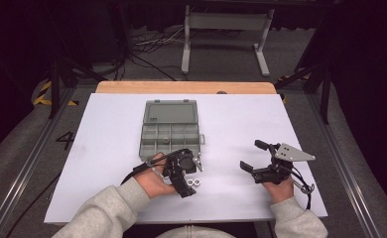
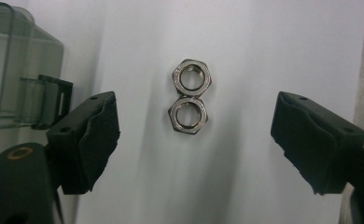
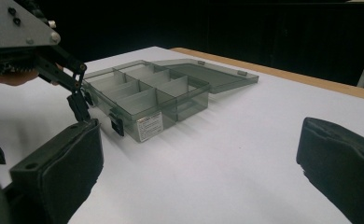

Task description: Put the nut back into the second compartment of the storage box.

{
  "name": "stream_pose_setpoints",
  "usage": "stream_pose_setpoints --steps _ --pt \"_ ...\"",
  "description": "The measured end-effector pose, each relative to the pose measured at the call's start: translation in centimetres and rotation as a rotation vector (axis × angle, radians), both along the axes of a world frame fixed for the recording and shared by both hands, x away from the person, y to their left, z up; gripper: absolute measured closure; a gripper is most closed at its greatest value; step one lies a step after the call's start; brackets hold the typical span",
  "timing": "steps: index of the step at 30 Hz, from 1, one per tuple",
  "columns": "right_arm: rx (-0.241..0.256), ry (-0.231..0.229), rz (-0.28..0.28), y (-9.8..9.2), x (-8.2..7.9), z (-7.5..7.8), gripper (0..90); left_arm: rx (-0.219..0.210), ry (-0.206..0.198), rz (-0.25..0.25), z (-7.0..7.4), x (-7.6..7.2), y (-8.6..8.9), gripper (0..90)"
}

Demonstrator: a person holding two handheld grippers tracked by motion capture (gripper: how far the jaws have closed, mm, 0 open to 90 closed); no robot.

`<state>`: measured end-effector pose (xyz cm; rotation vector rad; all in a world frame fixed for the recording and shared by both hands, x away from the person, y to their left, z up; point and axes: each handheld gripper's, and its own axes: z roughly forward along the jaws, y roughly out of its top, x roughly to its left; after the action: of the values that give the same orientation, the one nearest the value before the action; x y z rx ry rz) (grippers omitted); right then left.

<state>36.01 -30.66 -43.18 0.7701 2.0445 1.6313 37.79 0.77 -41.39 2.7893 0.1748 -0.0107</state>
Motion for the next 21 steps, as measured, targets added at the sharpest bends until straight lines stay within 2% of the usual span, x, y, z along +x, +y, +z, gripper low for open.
stream_pose_setpoints --steps 2,3,8,10,13,14,21 --pt "0.000 0.001 0.000 0.0 0.0 0.0 1.1 -0.004 0.005 0.012 -0.2 0.0 -0.1 19.4" --pt "0.000 0.000 0.000 0.0 0.0 0.0 1.1 -0.006 0.006 0.001 -0.4 0.1 -0.1 22.0" --pt "0.000 0.002 0.001 0.0 0.0 0.0 1.1 0.019 0.049 0.015 -1.0 0.7 -0.2 40.4" --pt "-0.002 0.002 0.001 0.0 0.0 0.0 1.1 0.019 0.054 0.022 -1.2 0.7 -0.2 45.9" --pt "-0.003 0.002 0.000 0.0 0.0 0.0 1.2 0.022 0.035 0.016 -1.1 0.7 -0.2 55.3" --pt "-0.003 0.002 0.000 0.0 0.0 0.0 1.2 0.022 0.035 0.016 -1.1 0.7 -0.2 62.2" --pt "0.000 0.002 0.000 0.0 0.0 0.0 1.3 0.037 0.019 0.015 -0.9 0.6 -0.1 69.5"
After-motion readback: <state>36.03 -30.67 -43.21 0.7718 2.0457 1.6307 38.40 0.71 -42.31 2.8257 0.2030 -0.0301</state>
